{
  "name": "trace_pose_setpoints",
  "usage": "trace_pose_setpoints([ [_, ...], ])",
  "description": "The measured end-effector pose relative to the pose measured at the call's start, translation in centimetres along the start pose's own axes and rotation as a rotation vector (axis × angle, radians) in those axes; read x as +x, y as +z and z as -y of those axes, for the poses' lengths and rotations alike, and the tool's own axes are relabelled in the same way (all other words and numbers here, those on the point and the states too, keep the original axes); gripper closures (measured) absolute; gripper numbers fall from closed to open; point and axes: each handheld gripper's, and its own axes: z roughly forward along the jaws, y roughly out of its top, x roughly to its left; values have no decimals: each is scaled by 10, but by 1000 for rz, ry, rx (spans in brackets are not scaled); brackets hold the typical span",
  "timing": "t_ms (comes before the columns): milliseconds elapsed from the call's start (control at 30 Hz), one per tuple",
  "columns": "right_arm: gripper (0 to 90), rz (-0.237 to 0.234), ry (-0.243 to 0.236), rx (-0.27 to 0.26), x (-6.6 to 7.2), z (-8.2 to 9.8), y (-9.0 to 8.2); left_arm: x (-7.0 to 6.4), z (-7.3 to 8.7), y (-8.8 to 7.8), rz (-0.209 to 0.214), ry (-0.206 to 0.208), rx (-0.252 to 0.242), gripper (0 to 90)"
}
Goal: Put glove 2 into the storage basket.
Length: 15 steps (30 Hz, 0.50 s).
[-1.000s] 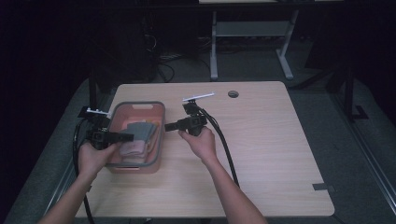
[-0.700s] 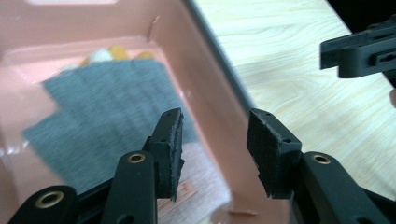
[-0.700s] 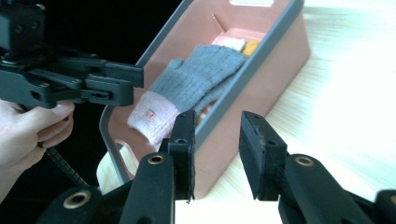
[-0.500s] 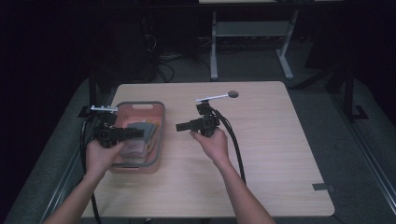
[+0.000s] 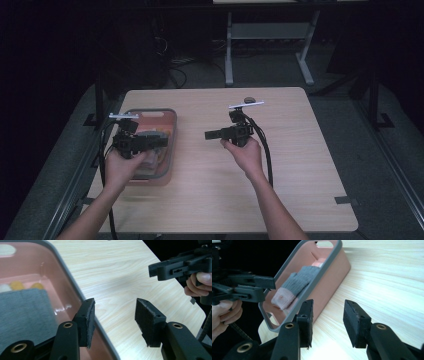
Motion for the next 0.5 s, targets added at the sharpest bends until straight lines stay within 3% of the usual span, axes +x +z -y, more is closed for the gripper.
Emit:
trace_pose_setpoints([
  [500, 534, 16, 15, -14, -14, 10, -26, -24, -3, 16, 46, 34, -3, 460],
])
